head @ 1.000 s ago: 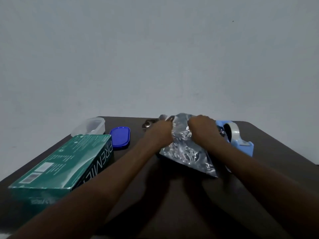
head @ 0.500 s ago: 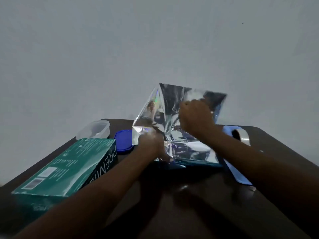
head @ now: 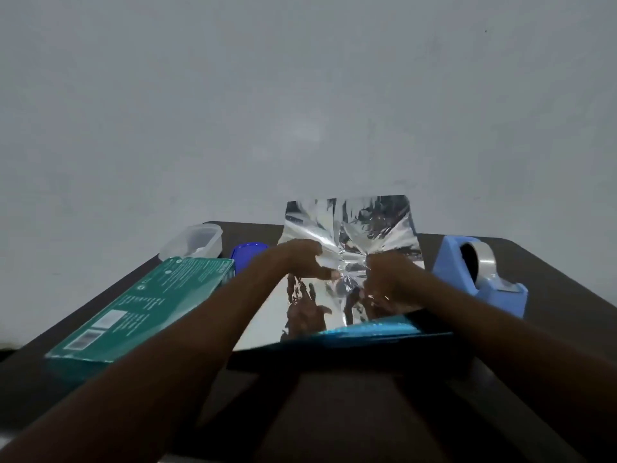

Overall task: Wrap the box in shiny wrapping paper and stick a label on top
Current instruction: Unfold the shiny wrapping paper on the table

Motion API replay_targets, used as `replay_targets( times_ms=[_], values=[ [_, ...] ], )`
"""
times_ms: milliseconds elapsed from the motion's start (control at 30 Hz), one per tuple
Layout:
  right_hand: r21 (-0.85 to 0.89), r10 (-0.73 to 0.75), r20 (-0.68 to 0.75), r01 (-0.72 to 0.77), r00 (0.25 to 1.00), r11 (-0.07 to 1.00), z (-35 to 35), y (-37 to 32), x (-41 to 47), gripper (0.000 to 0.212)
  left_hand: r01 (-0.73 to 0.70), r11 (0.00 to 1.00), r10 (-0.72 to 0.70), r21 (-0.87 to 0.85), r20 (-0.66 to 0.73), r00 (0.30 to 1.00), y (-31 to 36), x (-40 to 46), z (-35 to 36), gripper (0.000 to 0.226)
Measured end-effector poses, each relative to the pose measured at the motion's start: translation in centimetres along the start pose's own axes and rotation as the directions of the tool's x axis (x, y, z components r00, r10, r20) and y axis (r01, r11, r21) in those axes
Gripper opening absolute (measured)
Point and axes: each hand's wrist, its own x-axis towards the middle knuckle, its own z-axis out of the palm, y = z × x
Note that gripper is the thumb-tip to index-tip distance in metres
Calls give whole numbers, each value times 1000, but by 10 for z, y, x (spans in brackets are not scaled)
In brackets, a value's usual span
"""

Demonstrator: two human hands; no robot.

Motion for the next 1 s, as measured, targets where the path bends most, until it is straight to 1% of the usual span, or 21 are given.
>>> replay_targets(
  times_ms=[67, 100, 133, 200, 267, 300, 333, 367, 400, 467, 533, 600, 700, 800, 867, 933, 1000],
  values=[
    [-18, 51, 75, -50, 996, 999, -3, 3, 0, 27, 33, 999, -33, -12, -12, 999, 4, 6, 8, 86],
    [-15, 77, 107, -75, 991, 997, -6, 4, 0, 28, 60, 998, -60, -2, 12, 998, 6, 7, 13, 90],
    [-12, 90, 110, -89, 990, 996, -9, 5, 1, 28, 87, 996, -88, 15, 48, 995, 5, 10, 21, 96],
    [1, 95, 48, -96, 994, 995, -13, 11, 2, 26, 119, 991, -126, 63, 108, 986, 2, 12, 37, 110],
    [44, 95, -17, -94, 995, 995, -13, 15, 2, 25, 114, 989, -123, 93, 95, 988, -2, 13, 51, 109],
    [71, 101, -19, -100, 995, 992, -12, 17, 3, 32, 119, 987, -128, 111, 72, 989, -4, 10, 55, 108],
    [104, 120, 7, -120, 993, 987, -10, 17, 2, 44, 127, 983, -135, 130, 54, 989, -5, 8, 58, 109],
    [126, 135, 46, -139, 990, 982, -6, 18, 3, 55, 131, 981, -138, 143, 42, 990, -6, 4, 59, 110],
    [138, 152, 87, -163, 985, 977, 0, 18, 2, 60, 133, 980, -140, 146, 39, 989, -7, 3, 59, 112],
    [137, 158, 132, -176, 979, 975, 11, 20, -1, 57, 146, 982, -152, 120, 36, 988, -10, 1, 52, 115],
    [110, 117, 114, -130, 987, 985, 19, 21, -4, 48, 142, 986, -144, 84, 20, 989, -11, 5, 46, 112],
    [116, 116, 98, -127, 988, 985, 21, 20, -7, 41, 105, 993, -104, 45, -17, 994, -8, 9, 45, 107],
    [140, 162, 117, -178, 980, 974, 22, 15, -8, 44, 76, 996, -75, 46, -25, 997, -3, 8, 56, 101],
    [120, 155, 71, -162, 985, 979, 31, 13, -13, 47, 73, 989, -68, 129, -43, 997, -8, 8, 73, 102],
    [80, 130, 28, -131, 991, 988, 37, 12, -20, 52, 69, 987, -59, 142, -74, 996, -14, 10, 81, 101],
    [58, 108, 34, -110, 994, 992, 40, 12, -22, 52, 63, 989, -50, 136, -97, 994, -16, 9, 85, 101],
    [102, 134, 56, -139, 989, 985, 40, 12, -21, 51, 58, 989, -44, 134, -105, 993, -15, 9, 85, 102]
  ],
)
